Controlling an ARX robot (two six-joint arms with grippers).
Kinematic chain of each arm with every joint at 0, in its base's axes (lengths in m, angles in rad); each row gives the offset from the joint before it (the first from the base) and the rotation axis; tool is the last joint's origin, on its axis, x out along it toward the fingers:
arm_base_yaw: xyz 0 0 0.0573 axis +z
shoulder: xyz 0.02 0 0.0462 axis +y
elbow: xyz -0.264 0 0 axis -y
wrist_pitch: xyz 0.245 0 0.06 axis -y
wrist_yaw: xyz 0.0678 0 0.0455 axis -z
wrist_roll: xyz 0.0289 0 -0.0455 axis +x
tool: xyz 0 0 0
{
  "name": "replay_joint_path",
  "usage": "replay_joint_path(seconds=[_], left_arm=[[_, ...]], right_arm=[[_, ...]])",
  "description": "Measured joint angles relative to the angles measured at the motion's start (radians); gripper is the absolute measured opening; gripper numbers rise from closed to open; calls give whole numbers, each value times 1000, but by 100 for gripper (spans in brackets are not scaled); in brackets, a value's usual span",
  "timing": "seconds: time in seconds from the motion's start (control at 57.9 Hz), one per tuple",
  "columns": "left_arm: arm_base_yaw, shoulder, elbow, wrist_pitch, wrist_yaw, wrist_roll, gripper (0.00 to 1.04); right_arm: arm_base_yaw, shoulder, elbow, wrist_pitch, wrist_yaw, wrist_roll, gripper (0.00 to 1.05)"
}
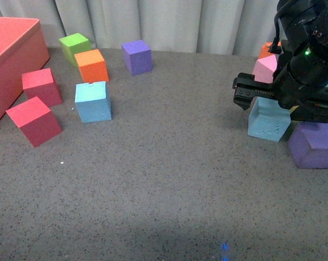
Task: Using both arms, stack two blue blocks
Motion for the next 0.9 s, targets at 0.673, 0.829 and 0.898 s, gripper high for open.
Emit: replay_joint_path(seconds=[0.673,0.829,0.898], left_arm=[[0,0,0,0,0,0,98],[0,0,0,0,0,0,98],[0,0,0,0,0,0,98]], right_arm=[[27,0,23,-5,-35,1,45],[90,3,89,-24,-71,-5,45],[128,18,131,-32,-90,-24,44]])
